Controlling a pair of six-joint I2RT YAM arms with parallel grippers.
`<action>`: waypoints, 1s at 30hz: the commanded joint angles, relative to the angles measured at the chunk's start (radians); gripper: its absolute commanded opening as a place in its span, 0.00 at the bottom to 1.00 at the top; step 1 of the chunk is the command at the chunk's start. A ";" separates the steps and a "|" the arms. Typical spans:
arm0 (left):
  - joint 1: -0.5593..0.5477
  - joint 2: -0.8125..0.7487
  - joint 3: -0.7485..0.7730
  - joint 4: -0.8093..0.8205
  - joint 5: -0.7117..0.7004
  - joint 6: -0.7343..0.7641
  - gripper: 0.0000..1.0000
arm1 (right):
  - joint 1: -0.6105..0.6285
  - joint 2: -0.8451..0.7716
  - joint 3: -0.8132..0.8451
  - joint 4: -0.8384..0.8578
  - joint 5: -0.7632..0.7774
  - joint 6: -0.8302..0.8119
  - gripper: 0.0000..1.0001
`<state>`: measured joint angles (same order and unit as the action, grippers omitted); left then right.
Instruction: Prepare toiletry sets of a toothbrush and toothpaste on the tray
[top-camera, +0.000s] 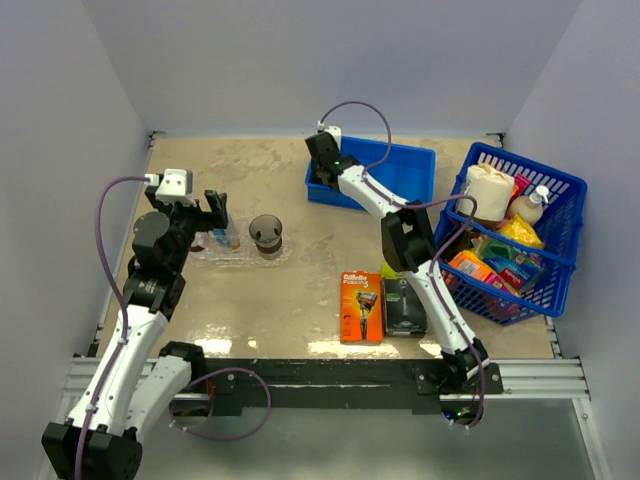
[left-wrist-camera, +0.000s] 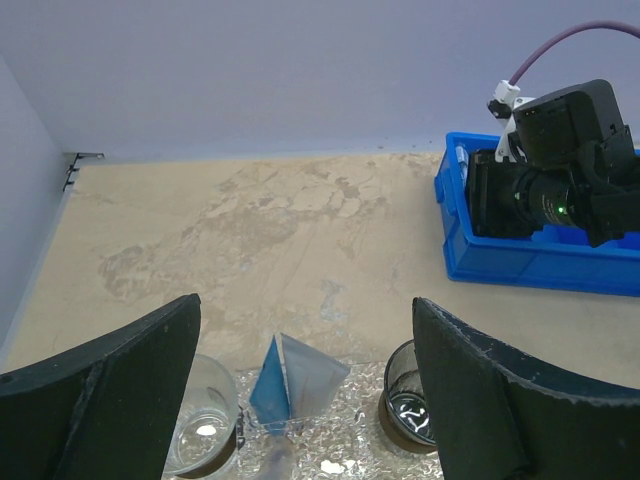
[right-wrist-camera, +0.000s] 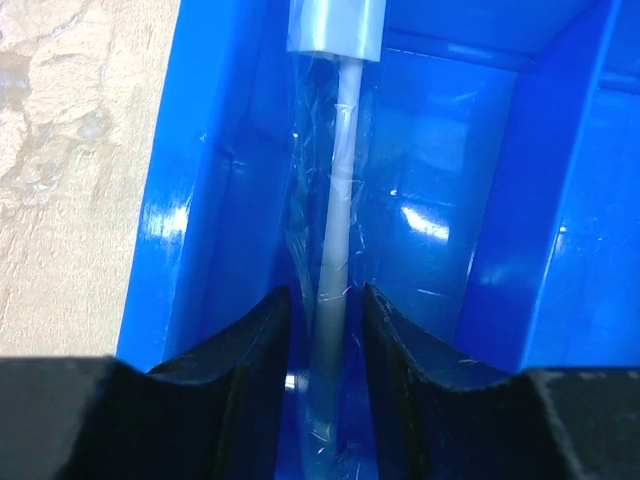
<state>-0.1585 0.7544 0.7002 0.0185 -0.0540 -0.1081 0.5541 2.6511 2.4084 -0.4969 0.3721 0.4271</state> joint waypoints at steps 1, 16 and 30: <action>-0.004 -0.012 0.015 0.023 -0.014 0.021 0.90 | -0.036 0.030 -0.032 -0.013 -0.031 0.010 0.27; -0.004 -0.006 0.015 0.024 -0.015 0.024 0.90 | -0.036 -0.285 -0.285 0.290 -0.062 -0.024 0.07; -0.004 -0.007 0.013 0.029 0.003 0.016 0.90 | -0.013 -0.528 -0.433 0.400 -0.098 -0.091 0.03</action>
<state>-0.1585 0.7532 0.7002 0.0181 -0.0589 -0.1081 0.5175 2.2135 2.0335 -0.1711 0.2928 0.3794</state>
